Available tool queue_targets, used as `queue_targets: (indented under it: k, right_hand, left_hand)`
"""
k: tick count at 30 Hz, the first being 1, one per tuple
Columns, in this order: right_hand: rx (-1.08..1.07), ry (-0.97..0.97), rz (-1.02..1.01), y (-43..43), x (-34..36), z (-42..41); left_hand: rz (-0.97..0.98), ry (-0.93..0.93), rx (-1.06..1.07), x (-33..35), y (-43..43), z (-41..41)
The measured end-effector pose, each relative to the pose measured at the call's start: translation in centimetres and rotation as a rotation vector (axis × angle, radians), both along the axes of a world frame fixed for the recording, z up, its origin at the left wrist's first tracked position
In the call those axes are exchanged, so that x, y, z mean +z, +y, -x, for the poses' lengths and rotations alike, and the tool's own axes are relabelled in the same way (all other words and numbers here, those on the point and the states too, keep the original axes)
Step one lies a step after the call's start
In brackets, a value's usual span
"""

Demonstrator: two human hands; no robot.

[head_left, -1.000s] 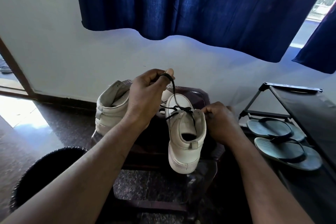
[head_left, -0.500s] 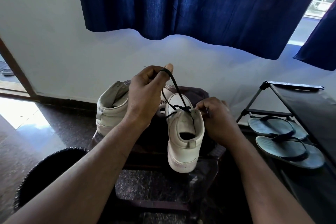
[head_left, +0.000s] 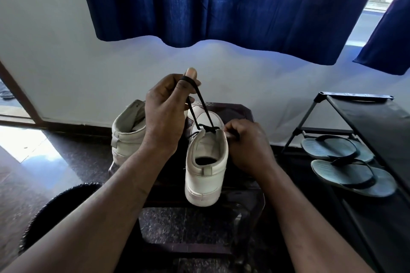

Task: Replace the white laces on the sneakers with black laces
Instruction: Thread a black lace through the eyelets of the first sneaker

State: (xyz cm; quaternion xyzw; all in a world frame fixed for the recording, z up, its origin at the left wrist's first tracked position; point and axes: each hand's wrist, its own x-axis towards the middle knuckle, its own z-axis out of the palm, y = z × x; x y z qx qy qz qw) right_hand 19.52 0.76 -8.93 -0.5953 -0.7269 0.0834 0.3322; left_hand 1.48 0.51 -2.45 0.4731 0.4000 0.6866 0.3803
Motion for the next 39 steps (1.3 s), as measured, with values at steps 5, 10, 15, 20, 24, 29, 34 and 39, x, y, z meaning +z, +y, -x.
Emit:
queue_targets:
  k: [5, 10, 15, 20, 24, 29, 34, 39]
  right_hand:
    - [-0.189, -0.22, 0.238, -0.6, 0.8, -0.6]
    - [-0.127, -0.171, 0.2, -0.4, 1.2, -1.6]
    - [-0.036, -0.031, 0.123, -0.6, 1.2, -0.7]
    - [-0.105, -0.121, 0.191, -0.6, 1.6, -0.7]
    - [-0.233, -0.342, 0.324, -1.0, 1.9, -2.0]
    - [-0.08, -0.086, 0.239, -0.2, 1.7, -1.7]
    - [-0.03, -0.004, 0.209, -0.4, 1.9, -0.4]
    - [-0.248, -0.298, 0.26, -0.9, 2.4, -1.8]
  left_hand:
    - [0.027, 0.082, -0.009, -0.6, 0.1, -0.1]
    - [0.053, 0.122, 0.0, -1.0, 0.2, 0.2]
    - [0.033, 0.129, 0.022, -0.7, 0.4, 0.1]
    - [0.08, 0.213, 0.045, -1.7, 1.1, -0.1]
    - [0.146, 0.322, 0.124, -2.7, 1.4, 0.1]
    - [0.164, 0.337, 0.15, -2.4, 1.6, 0.1]
    - [0.177, 0.329, 0.155, -2.2, 1.5, -0.1]
    - [0.237, 0.434, 0.185, -2.6, 1.5, 0.1]
